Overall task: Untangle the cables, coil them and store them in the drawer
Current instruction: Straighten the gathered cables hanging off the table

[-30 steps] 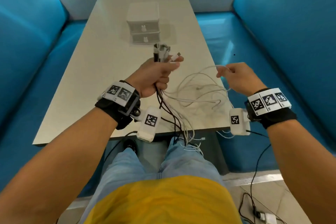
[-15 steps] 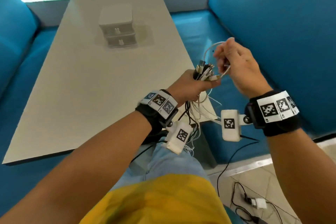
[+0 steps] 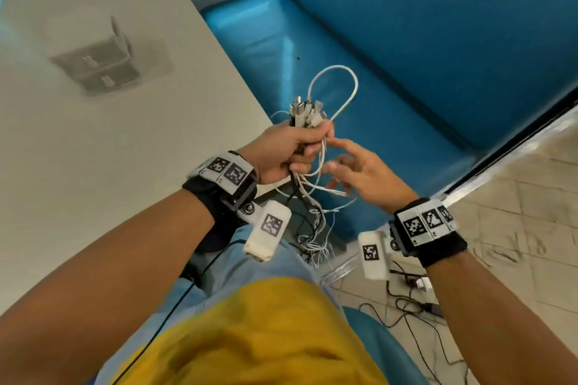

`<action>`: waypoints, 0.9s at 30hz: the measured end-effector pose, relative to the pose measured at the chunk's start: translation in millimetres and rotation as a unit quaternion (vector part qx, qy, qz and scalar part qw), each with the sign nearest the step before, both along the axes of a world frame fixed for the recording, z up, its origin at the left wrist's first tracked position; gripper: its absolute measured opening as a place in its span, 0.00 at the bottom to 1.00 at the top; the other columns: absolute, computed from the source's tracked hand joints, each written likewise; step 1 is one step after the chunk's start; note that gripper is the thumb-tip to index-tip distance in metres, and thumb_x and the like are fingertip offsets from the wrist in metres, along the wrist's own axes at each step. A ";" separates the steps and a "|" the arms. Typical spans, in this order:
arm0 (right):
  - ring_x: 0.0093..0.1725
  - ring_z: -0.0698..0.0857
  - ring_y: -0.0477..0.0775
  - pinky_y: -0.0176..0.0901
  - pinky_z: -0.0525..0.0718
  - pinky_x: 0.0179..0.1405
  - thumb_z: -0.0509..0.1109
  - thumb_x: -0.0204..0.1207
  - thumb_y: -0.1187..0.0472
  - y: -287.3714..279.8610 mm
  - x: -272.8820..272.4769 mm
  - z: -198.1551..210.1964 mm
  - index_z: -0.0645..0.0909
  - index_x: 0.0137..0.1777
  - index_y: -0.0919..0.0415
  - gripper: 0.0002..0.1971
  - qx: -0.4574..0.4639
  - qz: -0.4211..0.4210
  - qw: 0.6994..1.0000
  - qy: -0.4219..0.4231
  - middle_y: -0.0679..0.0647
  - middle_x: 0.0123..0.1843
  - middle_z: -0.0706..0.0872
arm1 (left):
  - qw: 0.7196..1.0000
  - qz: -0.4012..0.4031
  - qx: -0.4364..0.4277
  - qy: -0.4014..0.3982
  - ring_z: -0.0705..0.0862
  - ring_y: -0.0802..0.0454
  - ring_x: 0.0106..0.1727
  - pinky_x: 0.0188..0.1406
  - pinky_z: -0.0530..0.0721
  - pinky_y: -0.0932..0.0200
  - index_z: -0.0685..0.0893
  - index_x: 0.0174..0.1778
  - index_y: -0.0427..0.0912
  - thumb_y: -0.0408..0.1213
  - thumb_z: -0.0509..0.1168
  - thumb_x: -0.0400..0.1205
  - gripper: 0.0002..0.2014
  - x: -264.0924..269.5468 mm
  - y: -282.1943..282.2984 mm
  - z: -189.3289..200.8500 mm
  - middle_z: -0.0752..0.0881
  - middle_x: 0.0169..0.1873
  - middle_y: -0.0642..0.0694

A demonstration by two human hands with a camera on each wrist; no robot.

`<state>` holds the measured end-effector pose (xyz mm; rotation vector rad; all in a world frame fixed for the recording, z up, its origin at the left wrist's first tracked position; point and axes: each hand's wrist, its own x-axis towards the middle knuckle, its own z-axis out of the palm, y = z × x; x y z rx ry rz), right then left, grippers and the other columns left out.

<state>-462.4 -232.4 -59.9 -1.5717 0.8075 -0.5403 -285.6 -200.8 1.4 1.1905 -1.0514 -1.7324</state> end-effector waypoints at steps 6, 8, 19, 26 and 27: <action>0.30 0.83 0.40 0.25 0.75 0.31 0.65 0.81 0.70 -10.8 -23.0 -25.9 0.79 0.44 0.58 0.08 -0.002 -0.041 0.999 0.012 0.57 0.35 0.84 | 0.998 -0.010 0.015 -0.052 0.60 0.60 0.18 0.18 0.56 0.64 0.79 0.42 0.44 0.41 0.58 0.86 0.09 -16.6 -7.0 -14.9 0.69 0.22 0.51; 0.31 0.79 0.44 0.30 0.76 0.33 0.68 0.80 0.66 -14.8 -31.0 -38.7 0.81 0.45 0.54 0.06 -0.013 -0.013 0.998 0.054 0.58 0.35 0.81 | 0.998 -0.007 0.022 -0.056 0.60 0.59 0.19 0.18 0.56 0.64 0.79 0.42 0.44 0.41 0.59 0.86 0.09 -22.3 -8.2 -19.2 0.69 0.22 0.51; 0.53 0.83 0.55 0.55 0.80 0.60 0.61 0.82 0.48 -2.0 -74.3 -138.7 0.85 0.54 0.51 0.12 0.029 0.132 0.898 0.420 0.54 0.52 0.84 | 0.998 -0.009 0.005 -0.067 0.59 0.60 0.18 0.16 0.56 0.67 0.78 0.41 0.44 0.40 0.57 0.87 0.10 -24.5 -12.5 -1.3 0.68 0.22 0.52; 0.42 0.84 0.51 0.39 0.77 0.36 0.66 0.81 0.54 31.7 -116.3 -191.7 0.83 0.56 0.56 0.10 0.157 -0.008 0.871 0.465 0.53 0.44 0.85 | 0.991 -0.020 0.021 -0.132 0.59 0.60 0.18 0.16 0.58 0.68 0.83 0.46 0.42 0.41 0.62 0.85 0.08 -21.2 -8.0 -8.4 0.66 0.20 0.53; 0.40 0.84 0.50 0.38 0.76 0.33 0.67 0.81 0.54 30.8 -117.3 -192.6 0.83 0.58 0.55 0.10 0.153 -0.012 0.868 0.471 0.52 0.43 0.85 | 0.988 -0.020 0.022 -0.152 0.59 0.60 0.19 0.16 0.57 0.67 0.84 0.50 0.40 0.41 0.65 0.83 0.07 -23.9 -6.9 -10.5 0.66 0.21 0.53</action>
